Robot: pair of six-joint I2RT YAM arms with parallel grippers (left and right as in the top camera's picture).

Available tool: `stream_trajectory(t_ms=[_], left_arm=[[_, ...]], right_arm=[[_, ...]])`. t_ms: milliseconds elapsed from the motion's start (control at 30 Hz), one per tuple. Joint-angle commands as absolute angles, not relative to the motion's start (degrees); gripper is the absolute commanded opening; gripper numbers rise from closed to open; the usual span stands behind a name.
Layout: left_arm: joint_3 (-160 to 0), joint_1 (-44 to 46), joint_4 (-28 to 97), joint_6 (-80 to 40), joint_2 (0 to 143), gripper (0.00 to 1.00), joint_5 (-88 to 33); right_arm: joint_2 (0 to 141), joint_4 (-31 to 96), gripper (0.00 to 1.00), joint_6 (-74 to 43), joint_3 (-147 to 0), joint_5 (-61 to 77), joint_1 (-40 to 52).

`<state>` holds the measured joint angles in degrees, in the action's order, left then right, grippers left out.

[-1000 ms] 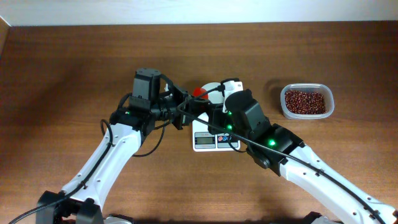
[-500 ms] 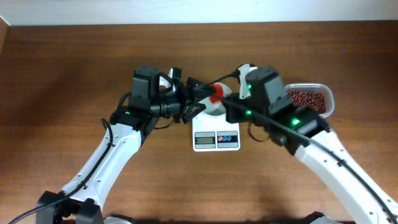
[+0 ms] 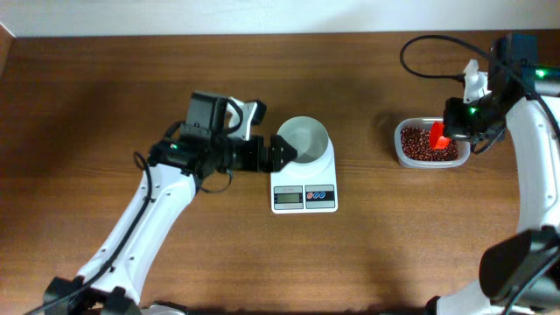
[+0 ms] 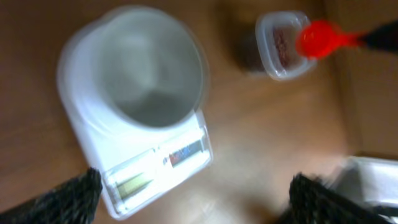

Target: Scoop item into bowl and weigh 50g on scale

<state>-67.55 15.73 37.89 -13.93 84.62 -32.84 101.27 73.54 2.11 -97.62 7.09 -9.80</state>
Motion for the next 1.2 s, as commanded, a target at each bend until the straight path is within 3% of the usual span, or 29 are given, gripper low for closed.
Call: stream_trajectory(t_ms=[0,33,67,100,133,267,367,733,800,900,933,1100,1167], left_arm=[[-75.2,19.8,41.8,-3.9,83.6,0.99,-14.8],[-75.2,20.7,41.7,-4.0,83.6,0.99,-15.0],[-75.2,21.3,42.9,-4.0,83.7,0.65,-16.3],[-74.8,21.7,43.2,-4.0,83.7,0.22,-16.2],[-74.2,22.5,44.5,-4.0,83.7,0.00,-16.2],[-68.0,30.9,44.5,0.7,83.9,0.00,-8.6],[-65.6,36.4,39.4,10.9,83.9,0.00,-4.0],[-65.6,37.0,31.1,12.6,94.8,0.00,-2.2],[-65.6,37.0,31.1,12.6,96.1,0.00,-2.1],[-65.6,37.0,31.1,12.6,96.7,0.00,-2.2],[-65.6,37.4,31.1,12.6,96.7,0.00,-2.6],[-65.6,42.1,31.5,12.6,96.7,0.00,-2.3],[-65.6,42.1,31.6,12.6,96.8,0.00,-2.1]], right_arm=[[103.9,72.4,0.04,4.3,-98.1,6.9,-10.7],[104.7,72.0,0.04,4.3,-98.1,6.9,-10.7],[105.5,71.8,0.04,4.3,-98.1,6.9,-10.7],[105.5,71.6,0.04,4.3,-98.0,6.9,-10.7],[105.5,71.6,0.04,4.3,-98.0,6.9,-10.7],[105.5,71.8,0.04,4.3,-97.7,6.9,-10.7],[105.6,72.2,0.04,4.3,-97.4,6.9,-10.6],[116.3,69.8,0.04,4.3,-97.4,7.1,-10.0],[116.3,68.9,0.21,4.3,-97.4,7.1,-9.6],[116.3,67.9,0.63,4.3,-97.4,7.1,-9.7],[116.3,67.9,0.83,4.3,-97.4,7.1,-9.7],[116.1,70.1,1.00,3.6,-102.6,7.1,-9.7],[116.1,77.2,0.99,3.6,-110.4,7.1,-9.8]])
